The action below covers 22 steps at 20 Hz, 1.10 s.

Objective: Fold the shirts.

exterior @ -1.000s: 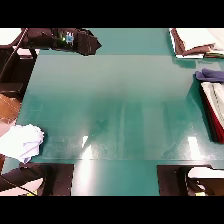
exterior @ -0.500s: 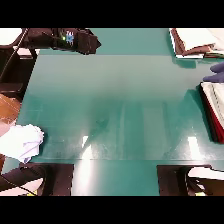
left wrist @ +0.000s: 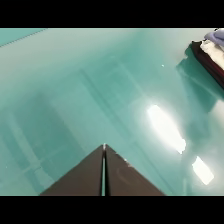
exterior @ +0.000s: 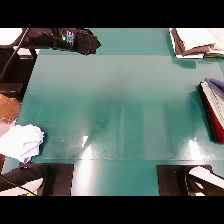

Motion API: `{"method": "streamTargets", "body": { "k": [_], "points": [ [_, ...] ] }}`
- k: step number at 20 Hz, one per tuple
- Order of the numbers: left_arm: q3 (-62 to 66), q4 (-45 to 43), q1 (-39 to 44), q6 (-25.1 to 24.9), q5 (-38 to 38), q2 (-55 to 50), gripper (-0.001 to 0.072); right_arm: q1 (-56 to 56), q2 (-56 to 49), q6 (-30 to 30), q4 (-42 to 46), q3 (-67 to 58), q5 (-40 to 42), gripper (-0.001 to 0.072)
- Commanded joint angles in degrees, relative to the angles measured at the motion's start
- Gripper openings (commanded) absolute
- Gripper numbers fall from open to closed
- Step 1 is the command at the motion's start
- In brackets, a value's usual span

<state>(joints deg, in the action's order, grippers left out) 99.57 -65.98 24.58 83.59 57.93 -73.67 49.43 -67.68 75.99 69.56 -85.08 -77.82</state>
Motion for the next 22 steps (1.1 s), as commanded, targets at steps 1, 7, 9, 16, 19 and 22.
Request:
{"method": "streamTargets", "body": {
  "k": [1,7,9,16,19,22],
  "points": [
    [0.0,0.0,0.0,0.0,0.0,0.0,0.0022,5.1,4.5,0.1,4.5,11.6,-0.7,0.0299],
    [0.0,0.0,0.0,0.0,0.1,0.0,0.0022,8.3,7.3,0.7,-1.6,13.8,1.6,0.0632],
    [0.0,0.0,0.0,0.0,0.0,0.0,0.0023,4.9,7.8,0.7,-8.3,10.9,2.4,0.0632],
    [0.0,-2.1,0.0,0.0,0.2,0.0,0.0023,-27.7,8.2,0.7,-17.4,6.1,3.5,0.0626],
    [0.0,-1.8,0.0,0.0,-0.6,0.0,0.0023,-41.3,8.1,0.6,-16.9,6.2,5.4,0.0573],
    [0.0,-1.7,0.0,0.0,-0.5,0.0,0.0022,-51.1,8.2,0.6,-16.9,6.2,7.0,0.0161]
  ]
}}
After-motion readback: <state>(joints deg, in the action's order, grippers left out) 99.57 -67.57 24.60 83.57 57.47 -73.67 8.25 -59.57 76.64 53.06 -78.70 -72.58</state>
